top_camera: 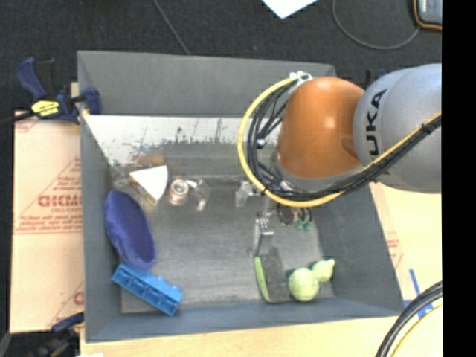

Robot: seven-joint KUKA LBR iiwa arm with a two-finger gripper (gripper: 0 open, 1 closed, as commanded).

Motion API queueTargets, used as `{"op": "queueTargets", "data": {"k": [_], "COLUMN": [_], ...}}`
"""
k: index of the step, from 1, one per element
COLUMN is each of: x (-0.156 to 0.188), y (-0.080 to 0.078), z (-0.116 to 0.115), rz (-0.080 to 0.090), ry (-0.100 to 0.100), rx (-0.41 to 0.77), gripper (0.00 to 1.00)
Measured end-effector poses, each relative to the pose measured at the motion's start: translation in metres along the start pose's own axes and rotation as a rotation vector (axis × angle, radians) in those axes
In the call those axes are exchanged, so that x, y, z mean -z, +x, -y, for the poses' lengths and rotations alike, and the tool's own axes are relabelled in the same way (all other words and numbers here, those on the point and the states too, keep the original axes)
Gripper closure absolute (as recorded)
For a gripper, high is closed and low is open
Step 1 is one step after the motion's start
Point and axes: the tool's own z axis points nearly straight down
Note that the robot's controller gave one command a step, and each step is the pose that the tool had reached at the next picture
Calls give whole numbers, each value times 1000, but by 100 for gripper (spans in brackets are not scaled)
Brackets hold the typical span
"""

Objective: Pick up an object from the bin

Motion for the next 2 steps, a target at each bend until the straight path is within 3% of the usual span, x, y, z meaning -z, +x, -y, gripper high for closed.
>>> {"op": "queueTargets", "data": {"k": [1,2], "x": [3,-124], "y": [-1,-109], "z": [0,-44], "rz": [5,17], "ry": [0,-4], "rx": [-1,-104], "gripper": [0,0]}}
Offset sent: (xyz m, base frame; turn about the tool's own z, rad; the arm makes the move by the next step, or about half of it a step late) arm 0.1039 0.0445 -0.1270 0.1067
